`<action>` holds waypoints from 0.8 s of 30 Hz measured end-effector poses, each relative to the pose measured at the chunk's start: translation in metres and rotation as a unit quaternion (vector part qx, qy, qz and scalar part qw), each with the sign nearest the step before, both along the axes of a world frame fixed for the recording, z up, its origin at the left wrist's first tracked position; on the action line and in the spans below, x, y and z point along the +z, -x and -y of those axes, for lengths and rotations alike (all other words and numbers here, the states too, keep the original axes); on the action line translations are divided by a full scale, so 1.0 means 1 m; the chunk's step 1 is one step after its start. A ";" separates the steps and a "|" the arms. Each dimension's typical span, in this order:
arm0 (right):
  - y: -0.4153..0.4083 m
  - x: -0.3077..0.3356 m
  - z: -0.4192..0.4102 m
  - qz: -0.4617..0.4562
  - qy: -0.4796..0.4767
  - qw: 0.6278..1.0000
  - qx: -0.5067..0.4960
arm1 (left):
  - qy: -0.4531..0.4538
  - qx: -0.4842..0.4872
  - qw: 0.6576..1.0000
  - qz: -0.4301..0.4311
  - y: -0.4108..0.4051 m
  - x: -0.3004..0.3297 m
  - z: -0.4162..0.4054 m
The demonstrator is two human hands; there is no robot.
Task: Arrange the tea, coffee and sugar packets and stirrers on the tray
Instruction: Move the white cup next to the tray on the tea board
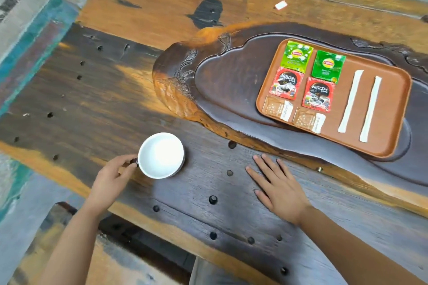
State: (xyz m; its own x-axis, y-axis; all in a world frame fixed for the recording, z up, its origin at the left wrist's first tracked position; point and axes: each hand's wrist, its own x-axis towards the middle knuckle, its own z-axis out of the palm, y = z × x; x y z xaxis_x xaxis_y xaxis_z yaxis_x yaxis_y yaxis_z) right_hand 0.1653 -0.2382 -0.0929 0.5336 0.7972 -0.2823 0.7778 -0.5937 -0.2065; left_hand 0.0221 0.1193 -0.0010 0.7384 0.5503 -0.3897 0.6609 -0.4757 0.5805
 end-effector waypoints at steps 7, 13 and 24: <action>-0.001 -0.002 0.003 0.011 0.000 1.000 0.005 | 0.209 0.134 0.967 0.052 0.007 -0.023 0.008; -0.002 -0.005 0.004 0.010 -0.005 1.000 0.010 | 0.262 0.168 0.941 0.136 -0.007 -0.025 0.016; -0.003 -0.003 0.004 -0.001 -0.007 1.000 0.002 | 0.348 0.018 0.909 0.229 -0.160 0.024 0.017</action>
